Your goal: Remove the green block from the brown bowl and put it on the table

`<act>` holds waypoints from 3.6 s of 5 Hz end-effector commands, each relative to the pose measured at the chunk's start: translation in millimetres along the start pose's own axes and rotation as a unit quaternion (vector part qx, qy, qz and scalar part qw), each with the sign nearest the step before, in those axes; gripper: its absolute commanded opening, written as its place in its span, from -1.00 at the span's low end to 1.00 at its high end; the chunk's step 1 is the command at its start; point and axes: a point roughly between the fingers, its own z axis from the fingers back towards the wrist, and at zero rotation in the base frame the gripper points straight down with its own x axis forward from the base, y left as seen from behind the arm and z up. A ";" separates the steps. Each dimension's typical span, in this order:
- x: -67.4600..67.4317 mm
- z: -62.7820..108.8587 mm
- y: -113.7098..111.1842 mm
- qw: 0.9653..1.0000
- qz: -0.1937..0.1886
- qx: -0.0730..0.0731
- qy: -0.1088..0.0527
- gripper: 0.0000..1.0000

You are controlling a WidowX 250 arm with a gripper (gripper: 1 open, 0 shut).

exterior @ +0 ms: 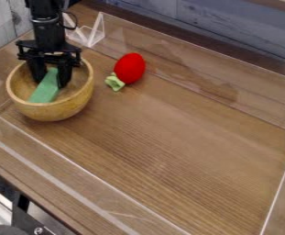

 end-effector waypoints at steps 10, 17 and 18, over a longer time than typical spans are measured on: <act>-4.2 45.3 11.9 0.999 0.023 -0.011 -0.038 -1.00; -8.7 48.3 12.9 0.999 0.031 -0.010 -0.035 -1.00; -9.5 57.8 11.9 0.999 0.031 -0.015 -0.041 -1.00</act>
